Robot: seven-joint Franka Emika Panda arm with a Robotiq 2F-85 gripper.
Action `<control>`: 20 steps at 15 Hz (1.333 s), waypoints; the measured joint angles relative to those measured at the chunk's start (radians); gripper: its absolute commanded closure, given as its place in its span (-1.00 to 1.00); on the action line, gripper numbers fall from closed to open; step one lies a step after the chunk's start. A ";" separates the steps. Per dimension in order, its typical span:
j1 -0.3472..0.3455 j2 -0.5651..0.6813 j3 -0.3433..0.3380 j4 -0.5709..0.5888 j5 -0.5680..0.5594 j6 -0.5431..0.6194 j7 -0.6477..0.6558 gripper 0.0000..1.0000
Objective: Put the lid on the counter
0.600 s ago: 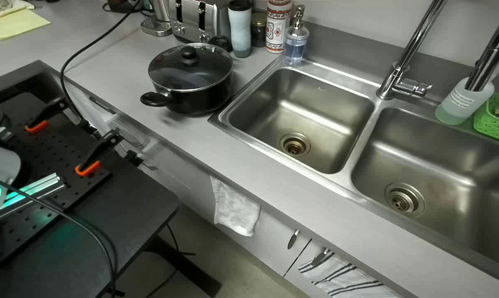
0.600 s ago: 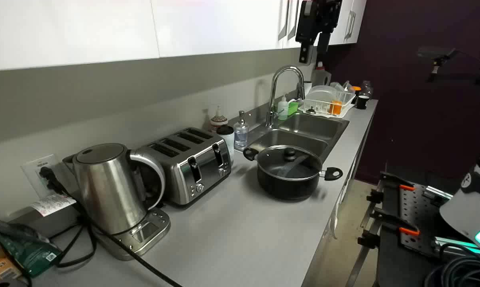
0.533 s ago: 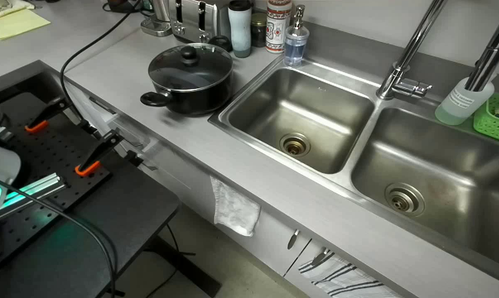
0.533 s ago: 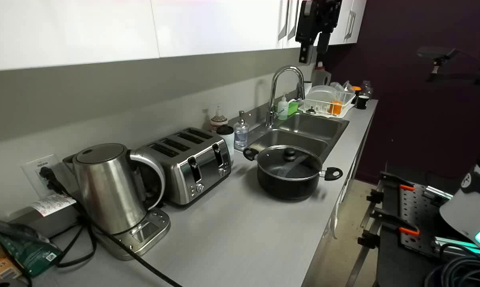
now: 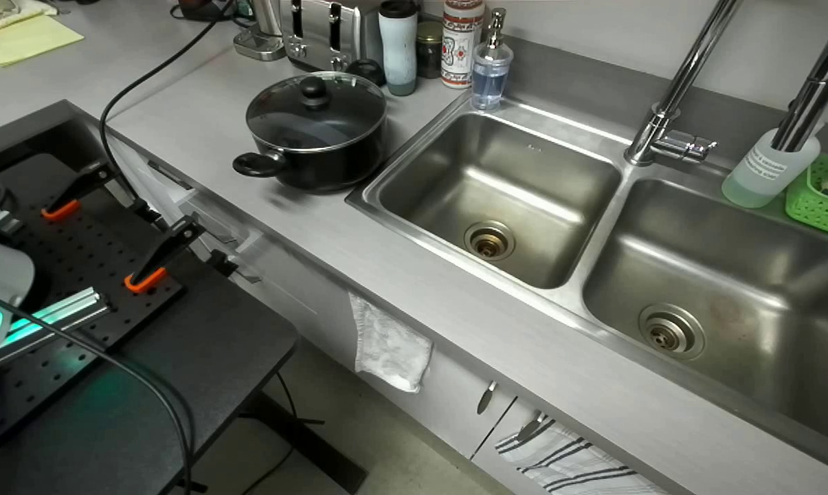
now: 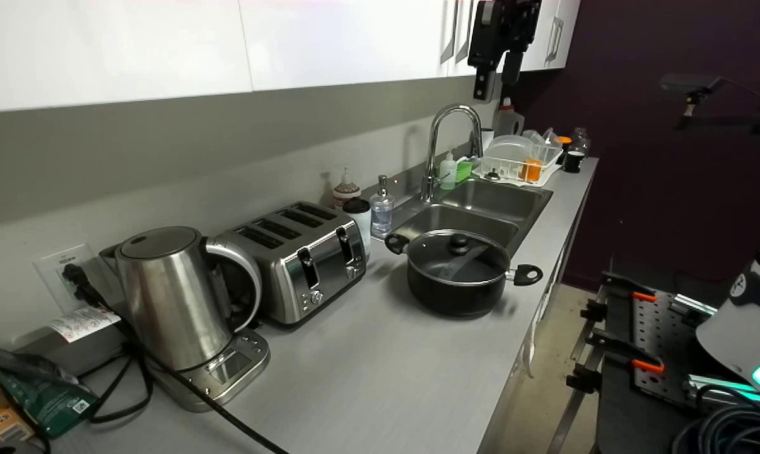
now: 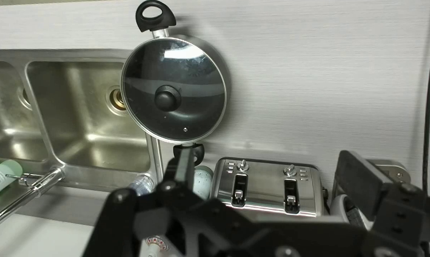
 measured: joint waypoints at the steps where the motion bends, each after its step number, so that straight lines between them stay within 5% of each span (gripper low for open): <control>1: 0.000 0.000 0.000 0.000 0.000 0.000 0.000 -1.00; 11: 0.030 0.058 -0.043 -0.002 -0.004 0.010 -0.017 -1.00; 20: 0.031 0.153 -0.177 -0.032 -0.006 0.074 -0.180 -1.00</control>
